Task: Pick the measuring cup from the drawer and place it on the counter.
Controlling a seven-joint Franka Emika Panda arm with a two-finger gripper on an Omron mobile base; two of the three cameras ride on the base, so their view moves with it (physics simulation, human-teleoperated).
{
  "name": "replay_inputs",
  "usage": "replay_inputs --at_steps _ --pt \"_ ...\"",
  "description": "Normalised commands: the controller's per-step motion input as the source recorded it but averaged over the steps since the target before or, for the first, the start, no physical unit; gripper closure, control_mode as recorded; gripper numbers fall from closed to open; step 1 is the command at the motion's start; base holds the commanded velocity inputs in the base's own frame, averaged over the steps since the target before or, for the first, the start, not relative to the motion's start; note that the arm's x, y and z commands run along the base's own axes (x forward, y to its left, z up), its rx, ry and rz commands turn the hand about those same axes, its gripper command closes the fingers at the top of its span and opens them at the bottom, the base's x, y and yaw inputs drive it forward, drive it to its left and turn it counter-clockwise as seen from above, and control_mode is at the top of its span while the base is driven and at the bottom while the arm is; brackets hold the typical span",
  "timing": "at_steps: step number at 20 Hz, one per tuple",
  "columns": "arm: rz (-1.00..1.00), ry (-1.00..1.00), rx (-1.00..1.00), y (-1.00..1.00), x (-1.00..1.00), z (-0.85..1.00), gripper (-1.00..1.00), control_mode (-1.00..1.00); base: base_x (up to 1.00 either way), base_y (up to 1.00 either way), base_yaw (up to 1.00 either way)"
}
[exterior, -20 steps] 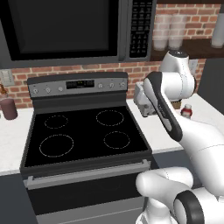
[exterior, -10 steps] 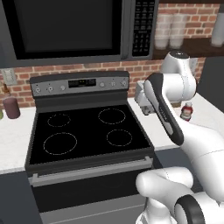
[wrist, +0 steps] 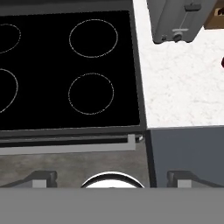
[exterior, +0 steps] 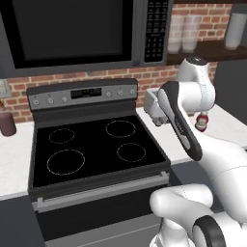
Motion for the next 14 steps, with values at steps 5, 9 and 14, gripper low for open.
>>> replay_inputs --at_steps 5,9,14 --pt "-0.16 -0.02 0.0 0.25 0.0 0.0 -1.0 -1.0 0.0 0.06 -0.04" --pt "-0.2 -0.02 0.0 0.31 0.0 0.0 -1.0 -1.0 0.0 0.0 0.0" --pt "-0.33 0.05 0.0 -0.65 0.07 -0.11 -1.0 -1.0 0.0 0.0 0.0"
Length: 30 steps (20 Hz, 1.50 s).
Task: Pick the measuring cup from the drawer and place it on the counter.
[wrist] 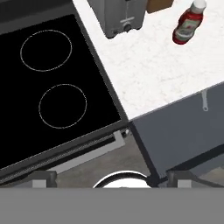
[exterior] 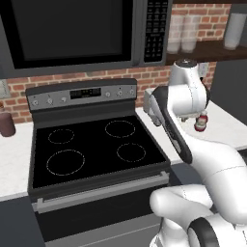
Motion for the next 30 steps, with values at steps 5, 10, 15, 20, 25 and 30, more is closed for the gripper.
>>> replay_inputs --at_steps 5,10,15,20,25,30 --pt "-0.4 0.16 0.0 -1.0 0.24 -0.26 -1.0 -1.0 0.0 0.0 0.0" --pt "-0.42 0.19 0.02 -1.0 0.17 -0.39 -1.0 -1.0 0.0 0.0 0.0" --pt "-0.42 0.17 0.07 -1.0 0.01 -0.66 -1.0 -1.0 0.0 0.0 0.0" --pt "-0.38 0.13 0.14 -1.0 -0.07 -0.75 -1.0 -1.0 0.0 0.0 0.0" --pt "-0.34 0.13 0.25 -1.0 -0.17 -0.51 -1.0 -1.0 0.0 0.0 0.0" --pt "-0.11 -0.03 0.33 -1.0 -0.31 -0.17 -1.0 -1.0 0.0 0.0 0.0"
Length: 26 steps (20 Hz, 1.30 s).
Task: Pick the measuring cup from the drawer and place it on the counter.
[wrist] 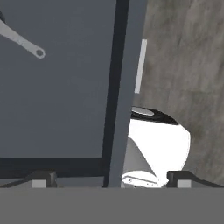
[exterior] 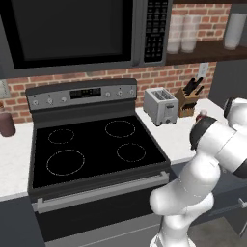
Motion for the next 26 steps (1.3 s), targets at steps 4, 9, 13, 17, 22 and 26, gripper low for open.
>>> replay_inputs --at_steps 4,9,13,17,22,26 --pt "0.04 -0.07 0.14 -1.0 -0.22 -0.05 -1.0 -1.0 0.0 0.0 0.0" --pt "0.01 0.0 0.0 -0.77 -0.21 -0.5 -1.0 -1.0 0.0 0.0 0.0" --pt "0.01 0.0 -0.03 -0.11 -0.29 -1.0 -1.0 -1.0 0.0 0.0 0.0" --pt "0.0 -0.03 0.0 -0.01 -0.21 -0.55 -1.0 -1.0 0.0 0.0 0.0" --pt "0.0 -0.08 0.0 0.0 -0.09 -0.35 -1.0 -1.0 0.0 0.0 0.0" --pt "0.0 -0.11 0.0 0.0 0.38 -0.14 -1.0 -1.0 0.0 0.0 0.0"
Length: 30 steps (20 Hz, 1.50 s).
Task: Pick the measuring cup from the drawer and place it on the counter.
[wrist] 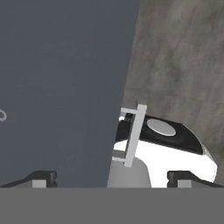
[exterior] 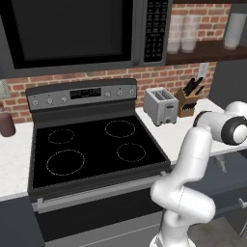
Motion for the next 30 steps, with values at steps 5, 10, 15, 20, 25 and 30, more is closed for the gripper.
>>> replay_inputs --at_steps 5,10,15,20,25,30 --pt "0.0 -0.04 -0.01 0.0 0.59 -0.33 -1.0 -1.0 0.0 0.0 0.0" --pt "0.0 0.0 -0.08 0.0 0.23 -0.57 -1.0 -1.0 0.0 0.0 0.0" --pt "0.0 0.0 -0.04 -0.06 0.06 -0.32 -1.0 -1.0 0.0 0.0 0.0" --pt "0.01 0.0 -0.05 -0.35 -0.35 -0.29 -1.0 -1.0 0.0 0.0 0.0" --pt "0.0 0.01 -0.02 -0.64 -0.87 -0.3 -1.0 -1.0 0.0 0.0 0.0" --pt "0.0 0.04 -0.02 -0.74 -1.0 -0.28 -1.0 -1.0 0.0 0.0 0.0"
